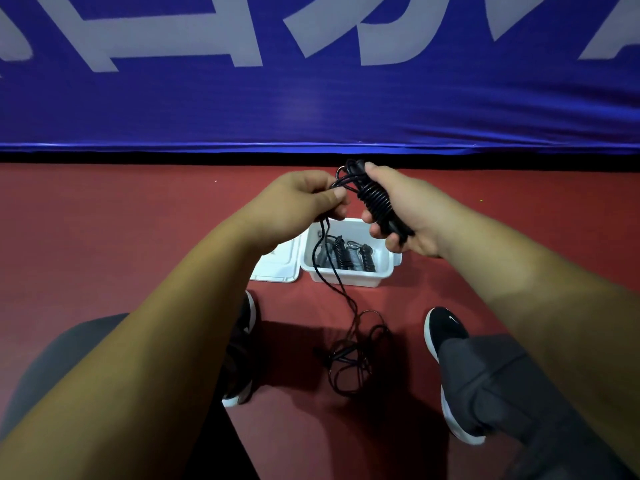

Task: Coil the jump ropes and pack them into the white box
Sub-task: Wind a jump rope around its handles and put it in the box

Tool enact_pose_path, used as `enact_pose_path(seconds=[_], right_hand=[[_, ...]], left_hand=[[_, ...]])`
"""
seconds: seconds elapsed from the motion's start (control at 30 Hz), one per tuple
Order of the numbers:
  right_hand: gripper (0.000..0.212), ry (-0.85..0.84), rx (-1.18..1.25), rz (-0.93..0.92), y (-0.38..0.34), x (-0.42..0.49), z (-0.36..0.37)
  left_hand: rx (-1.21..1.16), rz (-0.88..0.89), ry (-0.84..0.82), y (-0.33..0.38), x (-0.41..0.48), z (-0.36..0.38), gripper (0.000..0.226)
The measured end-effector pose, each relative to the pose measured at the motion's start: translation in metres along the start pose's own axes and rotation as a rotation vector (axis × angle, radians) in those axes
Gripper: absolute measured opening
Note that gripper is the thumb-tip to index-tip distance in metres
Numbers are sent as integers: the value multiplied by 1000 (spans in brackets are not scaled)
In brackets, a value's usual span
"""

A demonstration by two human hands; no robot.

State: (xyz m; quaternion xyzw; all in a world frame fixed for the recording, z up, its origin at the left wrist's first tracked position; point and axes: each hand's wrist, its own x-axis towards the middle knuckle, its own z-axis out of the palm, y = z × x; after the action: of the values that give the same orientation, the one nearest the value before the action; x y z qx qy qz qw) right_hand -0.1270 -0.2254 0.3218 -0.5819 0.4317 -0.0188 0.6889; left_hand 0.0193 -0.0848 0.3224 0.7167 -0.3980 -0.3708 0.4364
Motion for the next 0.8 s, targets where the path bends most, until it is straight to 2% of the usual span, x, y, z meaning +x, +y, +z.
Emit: enact_pose_path(seconds=[0.17, 0.37, 0.43, 0.5, 0.57, 0.8], right_hand=[[45, -35, 75, 13, -7, -2, -6], [42, -55, 4, -39, -7, -5, -6], [42, -69, -56, -88, -5, -6, -5], [42, -86, -145, -143, -3, -7, -4], [42, -120, -213, -164, 0, -8, -1], [50, -240, -233, -122, 9, -14, 11]], left_hand=[[-124, 7, -85, 6, -3, -1, 23], [192, -35, -50, 1, -3, -5, 11], [101, -85, -69, 2, -2, -9, 22], [-111, -121, -31, 7, 0, -12, 36], [-223, -117, 55, 11, 0, -16, 32], [-45, -55, -21, -1, -1, -18, 22]])
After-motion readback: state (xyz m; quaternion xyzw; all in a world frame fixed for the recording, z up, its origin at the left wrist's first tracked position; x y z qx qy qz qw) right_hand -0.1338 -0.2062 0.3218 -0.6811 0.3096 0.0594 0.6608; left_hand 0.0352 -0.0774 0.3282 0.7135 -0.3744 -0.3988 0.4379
